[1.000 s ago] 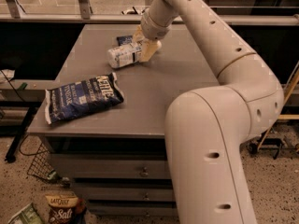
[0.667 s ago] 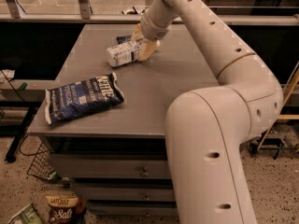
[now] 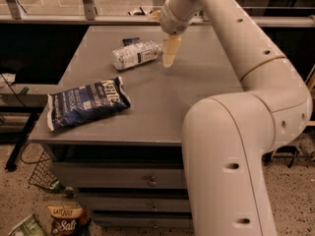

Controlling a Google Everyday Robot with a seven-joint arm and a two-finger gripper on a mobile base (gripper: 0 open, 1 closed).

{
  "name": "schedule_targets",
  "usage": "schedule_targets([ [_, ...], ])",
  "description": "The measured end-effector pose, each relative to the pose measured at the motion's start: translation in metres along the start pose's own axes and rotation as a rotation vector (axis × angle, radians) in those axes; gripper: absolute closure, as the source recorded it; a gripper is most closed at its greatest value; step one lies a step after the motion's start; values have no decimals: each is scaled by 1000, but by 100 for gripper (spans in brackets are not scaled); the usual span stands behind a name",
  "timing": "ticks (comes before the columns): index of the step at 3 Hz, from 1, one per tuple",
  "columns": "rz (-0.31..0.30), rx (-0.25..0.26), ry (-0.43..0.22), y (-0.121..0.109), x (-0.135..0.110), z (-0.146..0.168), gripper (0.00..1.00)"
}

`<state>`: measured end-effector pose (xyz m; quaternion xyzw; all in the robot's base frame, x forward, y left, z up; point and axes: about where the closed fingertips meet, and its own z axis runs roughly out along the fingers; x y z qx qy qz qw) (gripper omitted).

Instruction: Move blue plastic bottle near rxbar blueberry

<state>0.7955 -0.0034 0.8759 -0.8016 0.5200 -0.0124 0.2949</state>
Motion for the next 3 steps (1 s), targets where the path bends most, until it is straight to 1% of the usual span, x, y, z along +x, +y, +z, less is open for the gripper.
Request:
schedule_targets([
  [1, 70, 36, 42, 5, 32, -35, 0],
  [2, 161, 79, 77, 19, 70, -71, 0],
  [3, 233, 120, 95, 37, 99, -98, 0],
])
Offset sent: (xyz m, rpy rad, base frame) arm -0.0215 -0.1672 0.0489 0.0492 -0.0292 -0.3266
